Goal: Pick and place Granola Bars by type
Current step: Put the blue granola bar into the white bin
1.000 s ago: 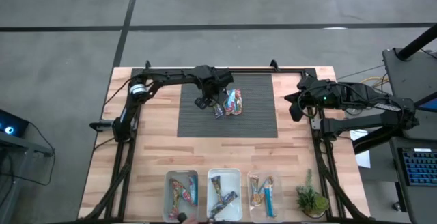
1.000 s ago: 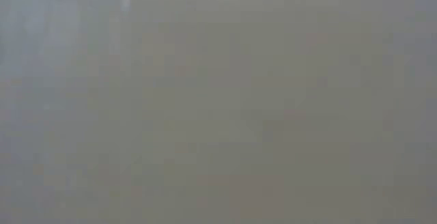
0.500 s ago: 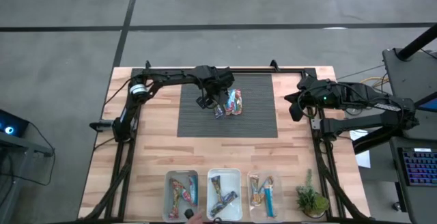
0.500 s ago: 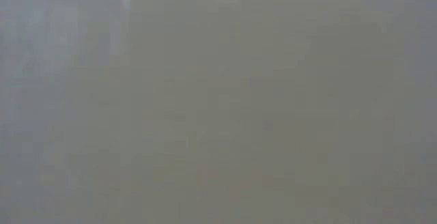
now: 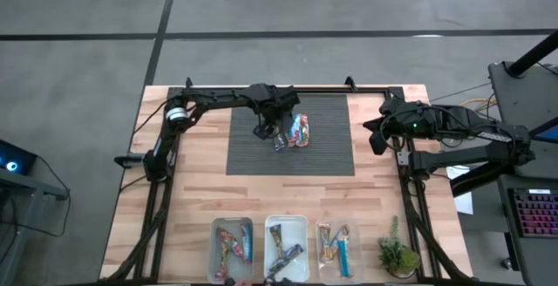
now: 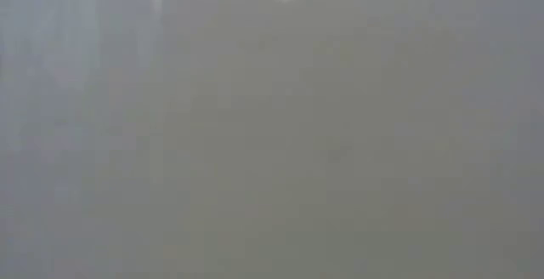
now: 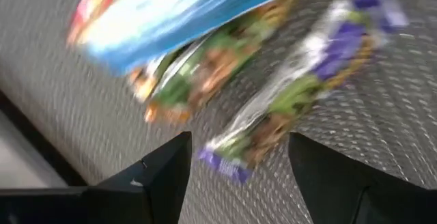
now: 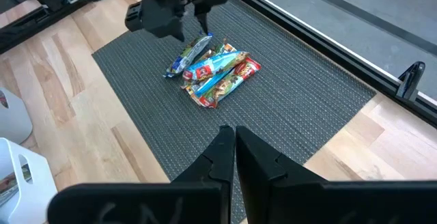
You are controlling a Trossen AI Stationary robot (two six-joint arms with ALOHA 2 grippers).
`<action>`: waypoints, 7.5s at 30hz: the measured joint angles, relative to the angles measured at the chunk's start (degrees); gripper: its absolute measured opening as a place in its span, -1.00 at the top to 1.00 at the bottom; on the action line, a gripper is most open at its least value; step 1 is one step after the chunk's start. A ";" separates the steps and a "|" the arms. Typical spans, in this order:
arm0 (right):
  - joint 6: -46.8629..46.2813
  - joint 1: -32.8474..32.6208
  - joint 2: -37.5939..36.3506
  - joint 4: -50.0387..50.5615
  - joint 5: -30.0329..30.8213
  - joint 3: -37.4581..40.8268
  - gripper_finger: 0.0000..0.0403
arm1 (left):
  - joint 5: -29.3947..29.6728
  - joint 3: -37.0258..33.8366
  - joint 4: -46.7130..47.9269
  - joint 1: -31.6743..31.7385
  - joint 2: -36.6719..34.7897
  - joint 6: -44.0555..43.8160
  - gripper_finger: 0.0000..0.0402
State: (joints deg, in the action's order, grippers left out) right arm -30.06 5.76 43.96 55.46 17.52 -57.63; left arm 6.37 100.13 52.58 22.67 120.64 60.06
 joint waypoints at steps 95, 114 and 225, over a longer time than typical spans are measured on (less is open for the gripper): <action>0.21 0.01 0.00 -0.11 0.02 0.00 0.96 | -1.79 -4.96 -1.27 2.74 -0.04 -140.53 -0.13; 0.15 0.00 -0.02 -0.11 0.02 0.00 0.96 | -2.66 -6.73 -4.70 2.72 -0.04 -140.25 -0.13; 0.45 0.01 -0.01 0.07 0.00 -0.01 0.96 | -3.29 -8.56 -5.23 1.84 0.72 -155.28 0.42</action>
State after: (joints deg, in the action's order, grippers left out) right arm -29.61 5.77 43.95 55.53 17.52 -57.64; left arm 3.08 91.57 47.35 24.51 121.36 -95.22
